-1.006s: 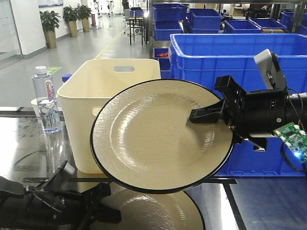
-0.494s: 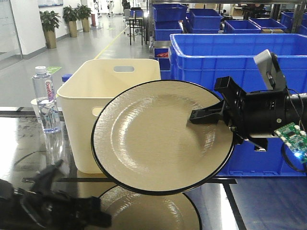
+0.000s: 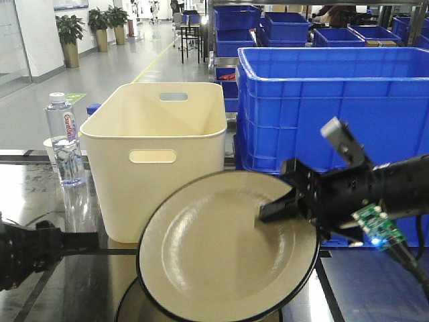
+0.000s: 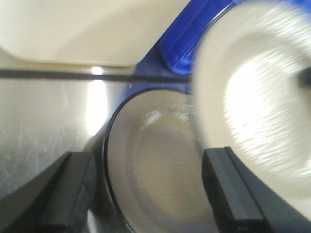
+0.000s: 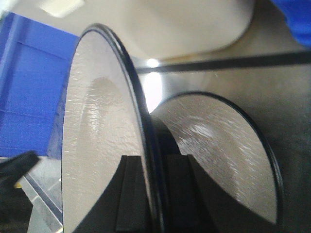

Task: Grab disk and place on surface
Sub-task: 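Lower the held plate onto the steel counter beside the cream bin, then open both grippers and withdraw them from the plate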

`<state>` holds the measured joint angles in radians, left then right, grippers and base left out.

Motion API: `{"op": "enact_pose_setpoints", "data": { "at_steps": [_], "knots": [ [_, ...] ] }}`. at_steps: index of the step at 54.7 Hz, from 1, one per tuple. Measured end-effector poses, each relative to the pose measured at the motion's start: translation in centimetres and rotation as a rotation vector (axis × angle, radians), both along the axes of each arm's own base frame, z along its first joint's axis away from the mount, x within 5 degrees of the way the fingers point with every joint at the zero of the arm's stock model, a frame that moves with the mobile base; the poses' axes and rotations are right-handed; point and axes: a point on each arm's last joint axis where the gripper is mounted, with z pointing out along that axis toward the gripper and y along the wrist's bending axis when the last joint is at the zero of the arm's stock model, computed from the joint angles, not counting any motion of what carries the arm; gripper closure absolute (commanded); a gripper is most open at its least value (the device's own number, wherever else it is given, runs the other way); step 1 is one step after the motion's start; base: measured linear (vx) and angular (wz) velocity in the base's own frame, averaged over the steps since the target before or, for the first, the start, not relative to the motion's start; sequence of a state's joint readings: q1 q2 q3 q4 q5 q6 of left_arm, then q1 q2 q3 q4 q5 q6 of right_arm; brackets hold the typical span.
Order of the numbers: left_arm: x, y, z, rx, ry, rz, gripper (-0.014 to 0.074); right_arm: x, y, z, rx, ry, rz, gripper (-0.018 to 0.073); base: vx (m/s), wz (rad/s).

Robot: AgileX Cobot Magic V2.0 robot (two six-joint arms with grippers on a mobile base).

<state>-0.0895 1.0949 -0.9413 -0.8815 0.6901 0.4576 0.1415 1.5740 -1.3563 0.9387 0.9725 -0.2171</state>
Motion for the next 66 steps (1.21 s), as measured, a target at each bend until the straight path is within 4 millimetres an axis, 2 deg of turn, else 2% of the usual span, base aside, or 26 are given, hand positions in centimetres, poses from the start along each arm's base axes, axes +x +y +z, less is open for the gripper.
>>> {"op": "enact_pose_setpoints", "data": {
  "at_steps": [13, 24, 31, 38, 45, 55, 66],
  "knots": [
    [-0.5, 0.1, 0.6, -0.002, -0.036, 0.012, 0.0025, 2.3, 0.4, -4.6, -0.018, 0.146, 0.026, 0.0495, 0.0, 0.0],
    [-0.5, 0.2, 0.6, -0.001, -0.039, 0.016, 0.0025, 2.8, 0.7, -6.2, -0.056, 0.13, 0.111, 0.0365, 0.0, 0.0],
    [-0.4, 0.2, 0.7, -0.001, -0.046, 0.025, 0.0025, 2.6, 1.4, -6.0, -0.065, 0.076, 0.167, 0.0235, 0.0, 0.0],
    [-0.3, 0.3, 0.7, -0.002, -0.052, 0.031, 0.0025, 2.1, 2.9, -6.0, -0.1, 0.011, 0.251, 0.0102, 0.0, 0.0],
    [-0.3, 0.3, 0.7, -0.002, -0.052, 0.032, 0.0025, 1.9, 3.4, -6.1, -0.132, -0.03, 0.304, 0.0017, 0.0, 0.0],
    [-0.3, 0.3, 0.7, -0.002, -0.052, 0.032, 0.0025, 1.7, 2.5, -5.7, -0.274, -0.121, 0.324, -0.0003, 0.0, 0.0],
    [-0.4, 0.3, 0.8, -0.002, -0.054, 0.032, 0.0025, 0.2, 0.8, -3.1, -0.469, -0.235, 0.333, -0.0003, 0.0, 0.0]
  ]
}}
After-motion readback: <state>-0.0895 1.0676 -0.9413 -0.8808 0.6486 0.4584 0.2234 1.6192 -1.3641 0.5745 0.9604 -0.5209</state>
